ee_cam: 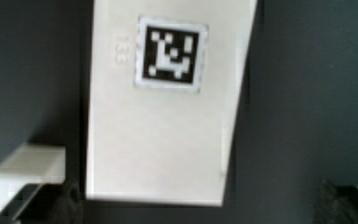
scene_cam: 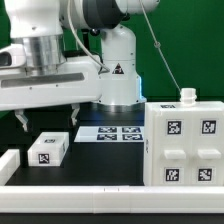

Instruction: Assemble cabinet

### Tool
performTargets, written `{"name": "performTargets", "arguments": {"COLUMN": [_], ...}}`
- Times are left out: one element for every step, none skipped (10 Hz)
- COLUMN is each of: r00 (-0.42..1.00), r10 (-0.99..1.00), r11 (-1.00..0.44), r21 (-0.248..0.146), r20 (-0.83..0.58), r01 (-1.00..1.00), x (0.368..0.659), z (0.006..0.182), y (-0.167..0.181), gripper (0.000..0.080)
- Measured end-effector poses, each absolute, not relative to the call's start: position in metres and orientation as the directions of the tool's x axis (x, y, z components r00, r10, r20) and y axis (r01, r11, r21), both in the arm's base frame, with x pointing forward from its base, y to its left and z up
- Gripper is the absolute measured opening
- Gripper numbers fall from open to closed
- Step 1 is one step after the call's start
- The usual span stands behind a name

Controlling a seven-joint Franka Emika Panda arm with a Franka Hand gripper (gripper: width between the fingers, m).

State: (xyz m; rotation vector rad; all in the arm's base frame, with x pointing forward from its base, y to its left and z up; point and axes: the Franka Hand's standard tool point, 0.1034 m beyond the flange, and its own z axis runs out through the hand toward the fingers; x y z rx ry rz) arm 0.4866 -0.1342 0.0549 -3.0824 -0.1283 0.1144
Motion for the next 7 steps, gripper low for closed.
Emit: {"name": "performTargets", "arguments": {"r00": [0.994, 0.994, 0.995, 0.994, 0.994, 0.995, 0.996], "r10": [0.074, 0.073, 0.074, 0.075, 0.075, 0.068, 0.058], "r11": [-0.996, -0.996, -0.996, -0.996, -0.996, -0.997, -0.998], "r21": [-0.061, -0.058, -0.058, -0.058, -0.056, -0.046, -0.039], "r20": [-0.079, -0.076, -0.074, -0.074, -0.074, -0.069, -0.069], "r01": [0.069, 0.068, 0.070, 0.071, 0.071, 0.065, 0.055], "x": [0.484, 0.483, 0.484, 0.483, 0.483, 0.480, 0.477], "z": [0.053, 0.051, 0.052, 0.052, 0.050, 0.045, 0.042], "y": [-0.134, -0.135, -0.135, -0.134, -0.136, -0.140, -0.145], "gripper": [0.0649, 0.0649, 0.0649, 0.0649, 0.0649, 0.0649, 0.0649]}}
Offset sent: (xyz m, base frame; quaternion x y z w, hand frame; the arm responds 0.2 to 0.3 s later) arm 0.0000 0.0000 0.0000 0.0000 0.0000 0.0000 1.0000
